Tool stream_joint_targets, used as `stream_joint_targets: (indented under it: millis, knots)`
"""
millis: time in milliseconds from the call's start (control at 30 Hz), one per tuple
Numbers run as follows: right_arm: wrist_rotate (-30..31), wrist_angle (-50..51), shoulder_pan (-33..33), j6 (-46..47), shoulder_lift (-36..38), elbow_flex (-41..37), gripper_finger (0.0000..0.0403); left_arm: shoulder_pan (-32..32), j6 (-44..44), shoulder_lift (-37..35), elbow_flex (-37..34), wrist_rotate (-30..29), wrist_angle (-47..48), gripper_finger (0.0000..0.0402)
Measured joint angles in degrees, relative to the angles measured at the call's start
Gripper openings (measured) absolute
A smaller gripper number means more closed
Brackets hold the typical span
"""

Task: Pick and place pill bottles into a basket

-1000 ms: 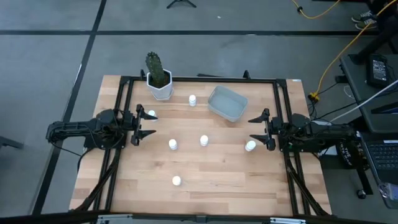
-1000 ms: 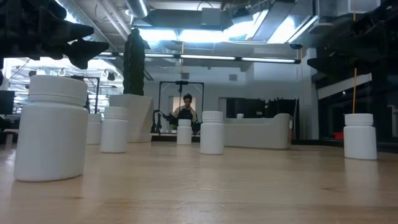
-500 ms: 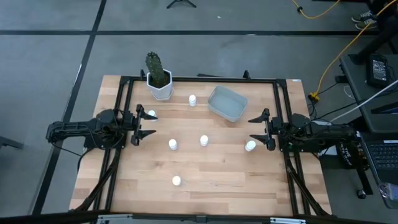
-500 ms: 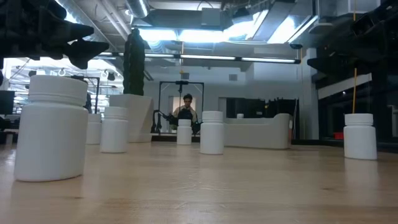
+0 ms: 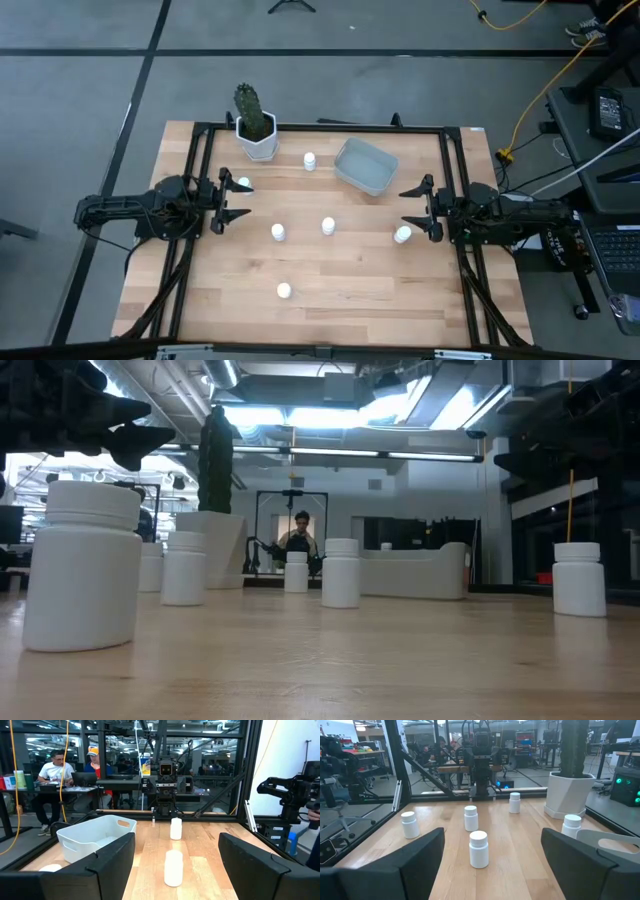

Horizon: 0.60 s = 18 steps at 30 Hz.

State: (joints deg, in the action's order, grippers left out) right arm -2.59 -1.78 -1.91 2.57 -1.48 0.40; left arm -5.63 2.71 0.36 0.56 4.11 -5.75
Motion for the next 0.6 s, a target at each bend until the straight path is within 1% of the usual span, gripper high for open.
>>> stream_joint_targets:
  millis: [600]
  knots:
    - [0.00,0.00,0.00,0.00,-0.02,0.00,0.0334,0.02,-0.04,0.00,0.00,-0.58,-0.03,0.0281]
